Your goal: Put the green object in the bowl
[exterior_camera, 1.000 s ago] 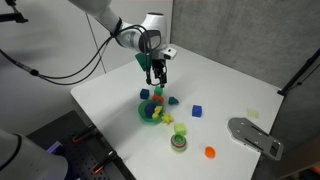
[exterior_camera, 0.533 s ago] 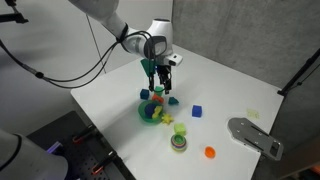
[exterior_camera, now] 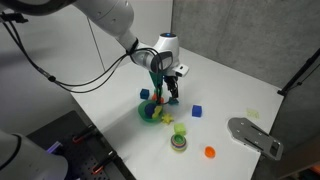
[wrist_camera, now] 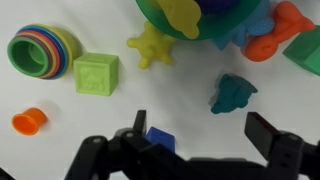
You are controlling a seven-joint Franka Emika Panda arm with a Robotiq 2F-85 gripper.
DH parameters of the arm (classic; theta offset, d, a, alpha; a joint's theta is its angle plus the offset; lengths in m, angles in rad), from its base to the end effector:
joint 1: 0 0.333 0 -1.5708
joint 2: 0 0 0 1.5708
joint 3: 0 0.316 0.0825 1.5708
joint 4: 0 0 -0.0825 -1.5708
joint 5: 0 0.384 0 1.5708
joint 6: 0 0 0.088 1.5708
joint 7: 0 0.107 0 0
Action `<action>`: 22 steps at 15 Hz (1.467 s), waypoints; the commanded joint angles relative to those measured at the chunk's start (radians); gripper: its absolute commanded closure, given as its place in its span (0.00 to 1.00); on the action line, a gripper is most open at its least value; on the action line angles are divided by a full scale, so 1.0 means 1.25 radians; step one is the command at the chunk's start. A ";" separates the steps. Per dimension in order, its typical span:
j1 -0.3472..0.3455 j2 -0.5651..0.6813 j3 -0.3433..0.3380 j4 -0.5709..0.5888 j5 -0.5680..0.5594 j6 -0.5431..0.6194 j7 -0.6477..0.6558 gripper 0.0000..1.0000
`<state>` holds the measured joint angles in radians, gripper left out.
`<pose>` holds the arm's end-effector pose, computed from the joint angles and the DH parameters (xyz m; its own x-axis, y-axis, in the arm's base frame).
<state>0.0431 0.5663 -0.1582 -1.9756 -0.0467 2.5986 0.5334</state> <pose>0.6152 -0.0674 0.1871 0.8324 -0.5438 0.1065 -0.5516 -0.8315 0.0659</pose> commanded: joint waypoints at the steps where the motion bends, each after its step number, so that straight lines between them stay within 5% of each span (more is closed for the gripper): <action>1: 0.002 0.082 0.005 0.078 0.014 0.046 -0.052 0.00; 10: -0.007 0.272 0.035 0.222 0.036 0.157 -0.153 0.00; 14: -0.032 0.313 0.079 0.256 0.076 0.184 -0.211 0.00; 22: -0.032 0.372 0.082 0.308 0.086 0.180 -0.230 0.00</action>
<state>0.0226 0.9937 -0.0736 -1.6438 0.0305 2.8396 0.2870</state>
